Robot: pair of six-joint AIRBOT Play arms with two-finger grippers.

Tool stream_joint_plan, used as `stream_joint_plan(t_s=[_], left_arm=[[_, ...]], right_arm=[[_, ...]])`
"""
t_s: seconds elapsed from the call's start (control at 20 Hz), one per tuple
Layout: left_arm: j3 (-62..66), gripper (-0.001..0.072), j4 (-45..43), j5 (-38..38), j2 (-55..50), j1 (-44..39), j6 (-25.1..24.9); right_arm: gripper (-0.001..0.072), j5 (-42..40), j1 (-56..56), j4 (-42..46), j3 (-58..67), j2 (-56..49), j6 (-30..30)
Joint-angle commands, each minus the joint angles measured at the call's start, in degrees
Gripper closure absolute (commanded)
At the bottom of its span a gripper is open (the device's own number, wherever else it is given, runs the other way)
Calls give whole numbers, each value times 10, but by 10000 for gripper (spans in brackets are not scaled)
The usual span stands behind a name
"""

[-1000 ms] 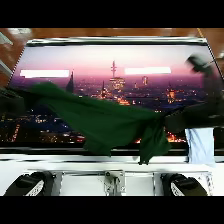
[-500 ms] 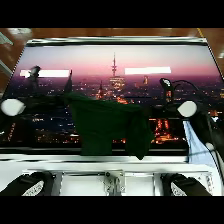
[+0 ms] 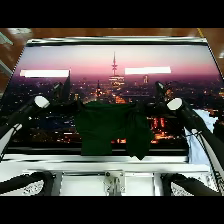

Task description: Fold the shirts.

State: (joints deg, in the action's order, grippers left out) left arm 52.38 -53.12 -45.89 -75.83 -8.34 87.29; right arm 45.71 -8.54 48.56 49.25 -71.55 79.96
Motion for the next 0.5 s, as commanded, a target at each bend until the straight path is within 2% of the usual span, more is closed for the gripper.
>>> stream_joint_plan(t_s=[0.0,0.1,0.2,0.3,0.45], left_arm=[[37,8,-28,-140,16,98,-58],[25,7,-28,-198,53,172,-87],[-20,5,-28,-266,71,220,-113],[-98,5,-19,-296,71,231,-127],[-213,4,82,-244,67,201,-177]], right_arm=[[76,142,57,111,38,45,-21],[77,273,106,231,41,90,-8],[77,367,164,281,10,123,-9],[76,378,218,256,-50,151,-10],[76,352,264,137,-136,170,-16]])
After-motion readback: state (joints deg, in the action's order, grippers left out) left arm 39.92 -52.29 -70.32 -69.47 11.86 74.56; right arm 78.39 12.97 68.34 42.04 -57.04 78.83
